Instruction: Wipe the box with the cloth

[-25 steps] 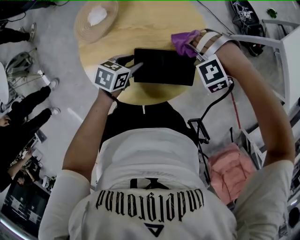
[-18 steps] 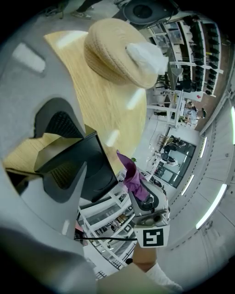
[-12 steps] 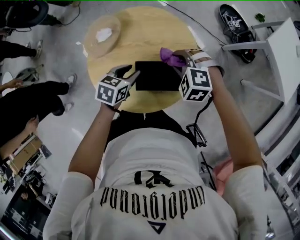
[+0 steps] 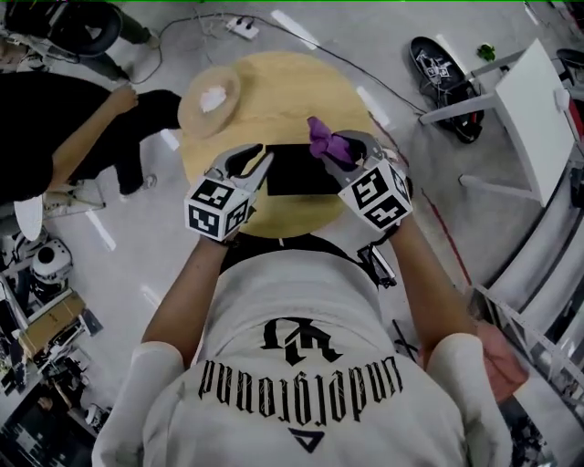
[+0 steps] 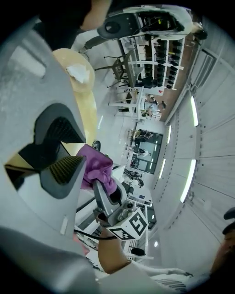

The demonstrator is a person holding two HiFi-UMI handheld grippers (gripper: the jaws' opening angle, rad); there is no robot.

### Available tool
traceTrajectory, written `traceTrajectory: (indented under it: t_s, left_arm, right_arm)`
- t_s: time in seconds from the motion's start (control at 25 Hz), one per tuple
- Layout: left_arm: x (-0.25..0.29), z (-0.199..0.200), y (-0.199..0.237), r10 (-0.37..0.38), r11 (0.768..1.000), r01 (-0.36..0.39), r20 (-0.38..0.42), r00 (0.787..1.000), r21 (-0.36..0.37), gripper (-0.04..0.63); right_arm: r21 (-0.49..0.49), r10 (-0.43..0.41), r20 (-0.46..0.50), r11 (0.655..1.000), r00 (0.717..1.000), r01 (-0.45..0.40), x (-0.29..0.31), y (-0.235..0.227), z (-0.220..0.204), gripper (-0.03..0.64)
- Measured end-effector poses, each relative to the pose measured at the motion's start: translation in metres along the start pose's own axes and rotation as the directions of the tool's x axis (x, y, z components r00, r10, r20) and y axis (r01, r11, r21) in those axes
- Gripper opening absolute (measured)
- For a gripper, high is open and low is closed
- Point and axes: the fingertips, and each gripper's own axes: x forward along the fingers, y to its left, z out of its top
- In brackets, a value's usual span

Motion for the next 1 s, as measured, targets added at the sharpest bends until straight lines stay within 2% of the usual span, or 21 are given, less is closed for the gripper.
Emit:
traceTrajectory:
  t_s: [0.24,0.36,0.8,1.0]
  left_arm:
    - [-0.048,0.040,-0.022,-0.002,0.999,-0.004,0.113,0.994,0.052,0.040]
    - [-0.062,0.049,-0.032,0.002,0.998,-0.011,0.147,0.989,0.062,0.021]
    - [-0.103,0.065,-0.051,-0.048,0.995,0.030,0.197,0.979,0.096,0.006]
    - [-0.127,0.068,-0.056,-0.084,0.986,0.050,0.216,0.973,0.160,0.006]
  right_arm:
    - [0.148,-0.091,0.166,0.987,0.982,0.067,-0.039,0.015,0.043,0.146]
    - [0.181,-0.126,0.218,0.980,0.968,0.087,-0.053,0.018,0.050,0.146]
    - [0.190,-0.195,0.271,0.971,0.942,0.146,-0.087,0.028,0.075,0.144]
    - [0.219,-0.249,0.289,0.957,0.924,0.189,-0.109,0.045,0.085,0.144]
